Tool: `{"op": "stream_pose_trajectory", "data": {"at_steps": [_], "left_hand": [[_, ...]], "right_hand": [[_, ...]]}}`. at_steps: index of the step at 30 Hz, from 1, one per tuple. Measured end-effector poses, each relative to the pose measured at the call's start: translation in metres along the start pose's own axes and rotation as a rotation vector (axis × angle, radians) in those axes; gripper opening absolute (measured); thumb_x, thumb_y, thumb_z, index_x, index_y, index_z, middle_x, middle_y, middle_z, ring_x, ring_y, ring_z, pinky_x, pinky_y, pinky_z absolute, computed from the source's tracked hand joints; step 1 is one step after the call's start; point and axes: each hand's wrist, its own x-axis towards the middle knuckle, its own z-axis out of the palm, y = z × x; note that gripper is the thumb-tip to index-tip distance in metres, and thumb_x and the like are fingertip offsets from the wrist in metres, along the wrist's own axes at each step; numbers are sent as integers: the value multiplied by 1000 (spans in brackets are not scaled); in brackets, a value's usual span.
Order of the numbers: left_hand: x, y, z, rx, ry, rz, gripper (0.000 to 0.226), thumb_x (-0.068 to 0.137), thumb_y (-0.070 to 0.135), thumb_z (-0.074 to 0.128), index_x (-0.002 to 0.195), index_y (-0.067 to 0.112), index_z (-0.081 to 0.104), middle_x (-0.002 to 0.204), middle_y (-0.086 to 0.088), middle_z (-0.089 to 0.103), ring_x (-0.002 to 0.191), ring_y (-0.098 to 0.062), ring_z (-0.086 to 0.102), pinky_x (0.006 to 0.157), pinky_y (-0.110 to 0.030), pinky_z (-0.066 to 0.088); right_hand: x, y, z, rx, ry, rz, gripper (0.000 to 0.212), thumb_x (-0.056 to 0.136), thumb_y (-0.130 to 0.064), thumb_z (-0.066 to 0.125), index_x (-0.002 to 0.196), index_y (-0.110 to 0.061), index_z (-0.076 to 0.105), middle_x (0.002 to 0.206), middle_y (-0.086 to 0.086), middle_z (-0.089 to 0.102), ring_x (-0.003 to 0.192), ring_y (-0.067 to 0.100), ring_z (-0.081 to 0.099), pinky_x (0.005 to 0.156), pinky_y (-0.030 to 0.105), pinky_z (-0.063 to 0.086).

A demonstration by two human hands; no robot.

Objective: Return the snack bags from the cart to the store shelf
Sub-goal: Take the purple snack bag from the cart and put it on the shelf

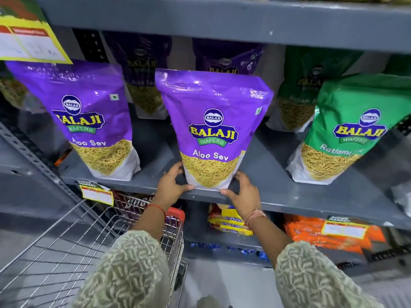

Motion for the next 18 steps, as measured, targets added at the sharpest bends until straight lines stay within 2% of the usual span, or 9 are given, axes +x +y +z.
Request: {"op": "stream_pose_trajectory", "data": {"at_steps": [4, 14, 16, 18], "left_hand": [[-2, 2, 0, -16, -9, -9, 78, 64, -5, 74, 132, 11, 41, 130, -12, 56, 122, -22, 49, 111, -47, 33], [-3, -3, -3, 41, -29, -29, 79, 67, -2, 73, 135, 13, 38, 136, -12, 52, 128, -23, 45, 112, -46, 33], [-4, -3, -3, 43, -16, -24, 77, 67, -1, 73, 135, 12, 39, 135, -12, 53, 128, -23, 46, 113, -46, 31], [-7, -2, -5, 45, -43, -28, 79, 67, -1, 73, 135, 13, 38, 137, -9, 51, 130, -22, 42, 114, -45, 30]], "right_hand": [[-4, -1, 0, -21, 15, -14, 54, 70, -29, 75, 117, -18, 49, 117, 7, 65, 108, 32, 57, 97, 44, 45], [-6, 3, 0, -13, -4, -19, 51, 70, -33, 74, 112, -19, 50, 115, 5, 65, 107, 29, 57, 97, 46, 46], [-5, 1, -1, 3, -28, -21, 52, 71, -30, 74, 115, -19, 49, 118, 5, 63, 109, 29, 55, 99, 47, 45], [-6, 3, -3, 39, -34, -41, 63, 70, -25, 76, 123, -20, 43, 127, 5, 57, 118, 27, 50, 104, 44, 41]]}}
